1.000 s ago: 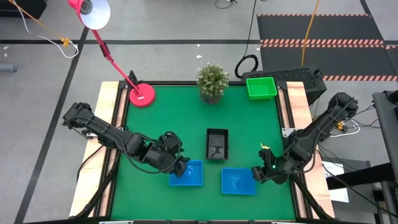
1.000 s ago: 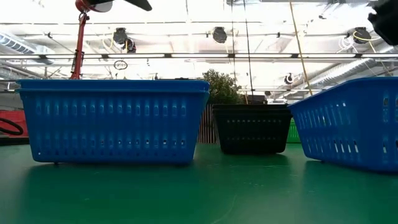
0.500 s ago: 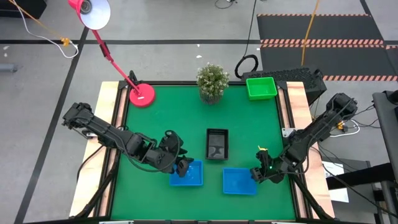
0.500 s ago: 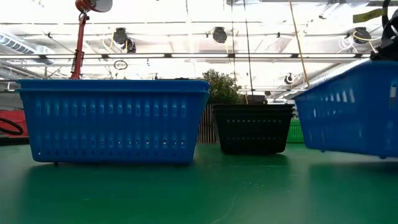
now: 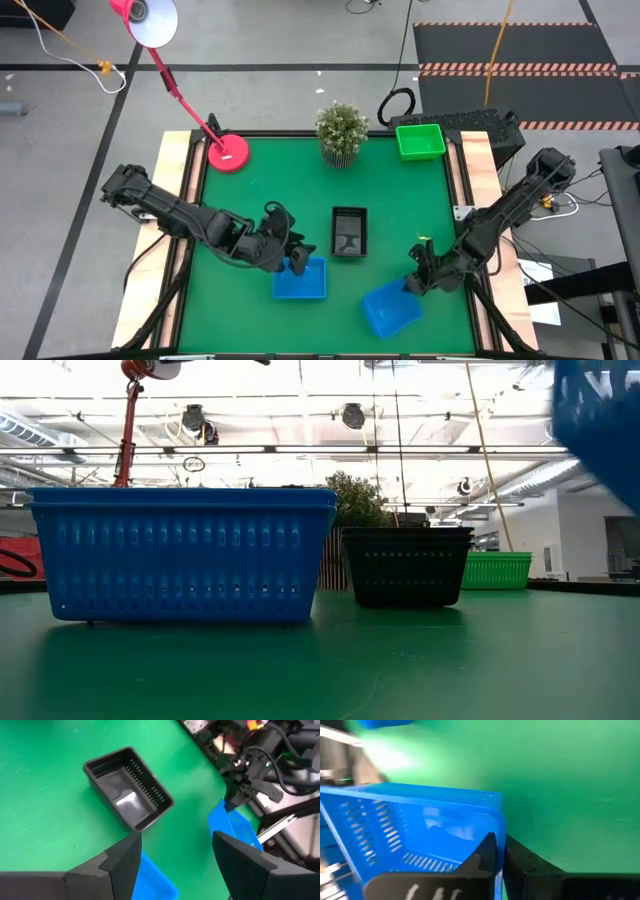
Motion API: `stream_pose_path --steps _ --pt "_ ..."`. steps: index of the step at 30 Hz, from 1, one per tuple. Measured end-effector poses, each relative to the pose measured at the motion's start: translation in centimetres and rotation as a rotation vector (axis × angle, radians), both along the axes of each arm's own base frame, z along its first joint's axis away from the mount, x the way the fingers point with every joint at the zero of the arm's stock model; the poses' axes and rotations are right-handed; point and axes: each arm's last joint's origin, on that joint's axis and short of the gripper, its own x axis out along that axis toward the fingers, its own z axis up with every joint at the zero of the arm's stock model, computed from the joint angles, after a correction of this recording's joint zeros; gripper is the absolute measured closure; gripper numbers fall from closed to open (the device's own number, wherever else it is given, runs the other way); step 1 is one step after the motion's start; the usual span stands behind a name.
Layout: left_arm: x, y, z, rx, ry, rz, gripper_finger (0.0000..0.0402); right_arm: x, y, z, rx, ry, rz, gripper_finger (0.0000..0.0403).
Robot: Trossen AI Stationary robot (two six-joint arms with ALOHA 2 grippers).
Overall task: Stack baskets by color
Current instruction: Stack the right blue bin on the left stacked blue bins
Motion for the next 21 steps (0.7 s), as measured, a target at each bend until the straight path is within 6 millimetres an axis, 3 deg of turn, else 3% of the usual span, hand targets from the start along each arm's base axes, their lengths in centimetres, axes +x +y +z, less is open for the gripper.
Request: stream_pose_path --steps 10,21 --pt "1.1 0.7 0.8 -0.163 -0.127 0.089 0.0156 -0.2 -2.3 3.7 0.012 -0.246 -0.141 0.0399" --pt "1.8 1.1 1.4 -0.410 -0.167 0.100 0.0156 0.8 -5.7 4.8 -0.056 -0.322 -0.239 0.0400"
